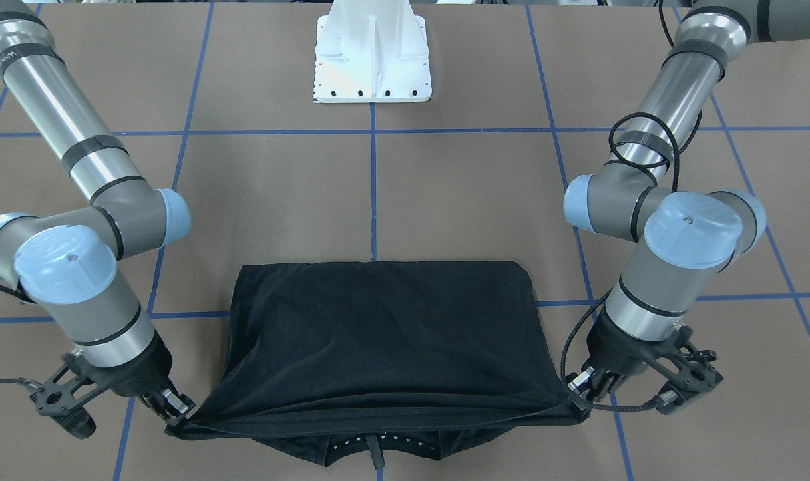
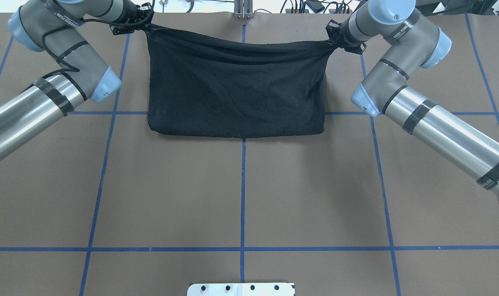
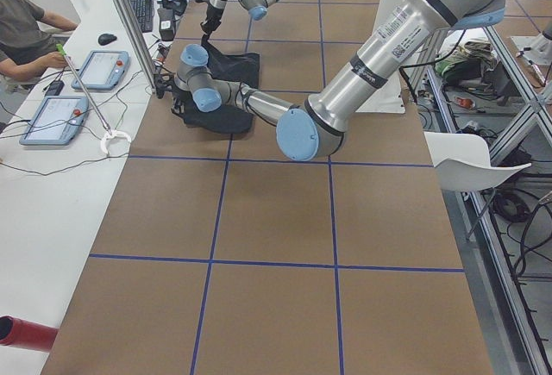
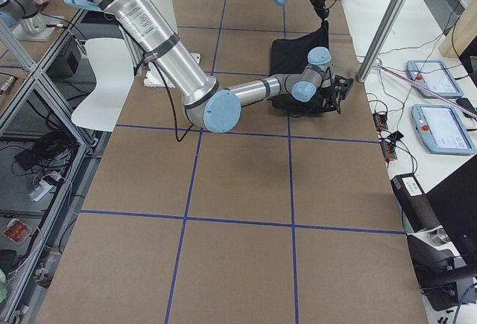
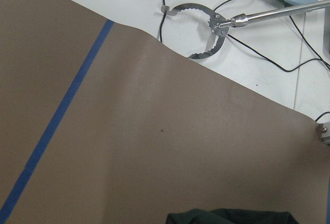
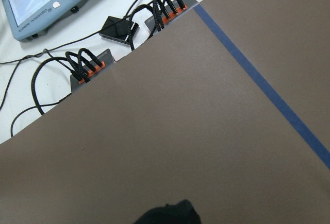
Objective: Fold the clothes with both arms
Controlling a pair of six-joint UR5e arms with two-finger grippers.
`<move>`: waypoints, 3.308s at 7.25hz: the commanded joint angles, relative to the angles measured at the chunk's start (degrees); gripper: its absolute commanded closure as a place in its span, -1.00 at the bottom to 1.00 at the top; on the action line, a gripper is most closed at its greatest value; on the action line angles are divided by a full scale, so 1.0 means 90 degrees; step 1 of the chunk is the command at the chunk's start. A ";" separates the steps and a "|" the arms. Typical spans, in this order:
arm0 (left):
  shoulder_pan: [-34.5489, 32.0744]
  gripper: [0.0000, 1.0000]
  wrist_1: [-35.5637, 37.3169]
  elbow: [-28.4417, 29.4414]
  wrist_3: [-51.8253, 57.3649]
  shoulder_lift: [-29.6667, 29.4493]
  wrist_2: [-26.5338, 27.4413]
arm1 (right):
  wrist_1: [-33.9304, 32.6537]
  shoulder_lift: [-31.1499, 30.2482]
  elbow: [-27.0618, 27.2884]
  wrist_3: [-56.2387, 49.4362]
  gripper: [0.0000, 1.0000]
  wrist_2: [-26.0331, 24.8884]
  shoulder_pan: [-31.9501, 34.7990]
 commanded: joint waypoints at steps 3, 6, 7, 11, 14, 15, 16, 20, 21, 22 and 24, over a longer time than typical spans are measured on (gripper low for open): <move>0.0380 1.00 -0.0357 -0.0280 0.0012 0.0233 0.1043 | 0.0029 -0.0143 0.0335 -0.0397 1.00 -0.1065 -0.0244; 0.0498 1.00 -0.0495 -0.0566 0.0332 0.0848 0.1426 | 0.0731 -0.0640 0.0326 -0.0946 1.00 -0.1916 -0.0548; 0.0518 1.00 -0.0486 -0.0498 0.0537 0.0869 0.1427 | 0.0741 -0.0700 0.0326 -0.0985 1.00 -0.1927 -0.0548; 0.0538 1.00 -0.0466 -0.0487 0.0588 0.0821 0.1398 | 0.0712 -0.0603 0.0336 -0.1015 1.00 -0.1927 -0.0519; 0.0567 1.00 -0.0418 -0.0526 0.0501 0.0743 0.1359 | 0.0712 -0.0496 0.0384 -0.0957 1.00 -0.1879 -0.0538; 0.0557 1.00 -0.0369 -0.0565 0.0413 0.0685 0.1349 | 0.0703 -0.0447 0.0423 -0.0956 1.00 -0.1840 -0.0548; 0.0557 1.00 -0.0340 -0.0585 0.0373 0.0636 0.1349 | 0.0683 -0.0437 0.0501 -0.0947 1.00 -0.1656 -0.0548; 0.0567 -0.98 -0.0339 -0.0556 0.0187 0.0616 0.1349 | 0.0654 -0.0417 0.0502 -0.0966 -0.99 -0.1527 -0.0519; 0.0567 -1.00 -0.0339 -0.0565 0.0197 0.0616 0.1349 | 0.0654 -0.0417 0.0502 -0.1005 -1.00 -0.1063 -0.0306; 0.0567 -1.00 -0.0330 -0.0575 0.0236 0.0625 0.1349 | 0.0654 -0.0388 0.0502 -0.1005 -1.00 -0.0585 -0.0130; 0.0557 -1.00 -0.0038 -0.0778 0.0305 0.0655 0.1066 | 0.0605 -0.0280 0.0512 -0.0957 -1.00 -0.0221 -0.0079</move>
